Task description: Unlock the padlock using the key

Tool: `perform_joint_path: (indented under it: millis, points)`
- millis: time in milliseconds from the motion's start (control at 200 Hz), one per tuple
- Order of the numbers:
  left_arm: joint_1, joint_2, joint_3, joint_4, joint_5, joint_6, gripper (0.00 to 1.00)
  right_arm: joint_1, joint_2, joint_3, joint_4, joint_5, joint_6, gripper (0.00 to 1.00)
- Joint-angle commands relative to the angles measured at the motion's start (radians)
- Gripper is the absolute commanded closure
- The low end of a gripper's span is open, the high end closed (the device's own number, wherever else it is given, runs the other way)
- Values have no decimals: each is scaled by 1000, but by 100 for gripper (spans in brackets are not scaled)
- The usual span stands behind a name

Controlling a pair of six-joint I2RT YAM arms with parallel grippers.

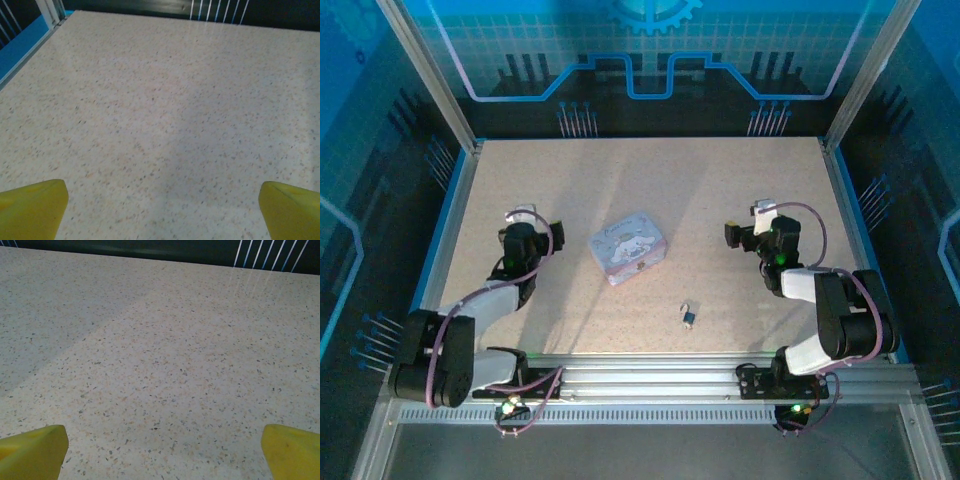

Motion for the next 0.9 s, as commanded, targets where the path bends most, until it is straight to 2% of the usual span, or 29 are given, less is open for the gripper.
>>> perform_joint_path:
  millis: [0,340,530,765,895]
  points:
    - [13,60,-21,184,45,37,1,13,12,-11,35,19,-14,0]
    - [17,199,-50,383,83,82,1,14,12,-11,34,21,-16,0]
    - [18,302,-83,547,90,95,1,14,12,-11,34,22,-16,0]
    - [47,288,-31,424,130,65,1,14,13,-10,34,21,-16,0]
    - [59,287,-31,422,147,55,1,14,12,-10,34,20,-14,0]
